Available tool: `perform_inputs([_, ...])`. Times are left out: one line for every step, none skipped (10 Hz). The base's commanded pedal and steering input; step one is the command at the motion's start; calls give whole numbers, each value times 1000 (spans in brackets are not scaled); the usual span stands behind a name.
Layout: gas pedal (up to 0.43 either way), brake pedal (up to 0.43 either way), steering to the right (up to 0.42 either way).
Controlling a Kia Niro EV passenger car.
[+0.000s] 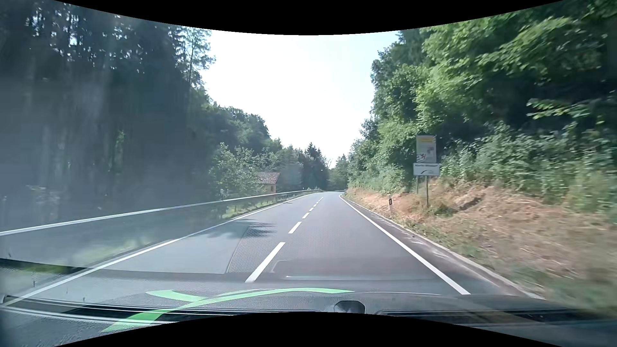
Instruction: Follow the waypoints while adhering to traffic rules and regulations
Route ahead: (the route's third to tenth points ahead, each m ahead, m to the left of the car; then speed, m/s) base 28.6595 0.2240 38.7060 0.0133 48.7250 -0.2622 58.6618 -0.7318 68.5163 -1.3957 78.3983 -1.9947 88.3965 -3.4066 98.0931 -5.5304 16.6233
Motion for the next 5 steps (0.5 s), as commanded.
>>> perform_inputs([197,0,4])
perform_inputs([197,0,4])
perform_inputs([209,0,4])
perform_inputs([209,0,4])
perform_inputs([209,0,4])
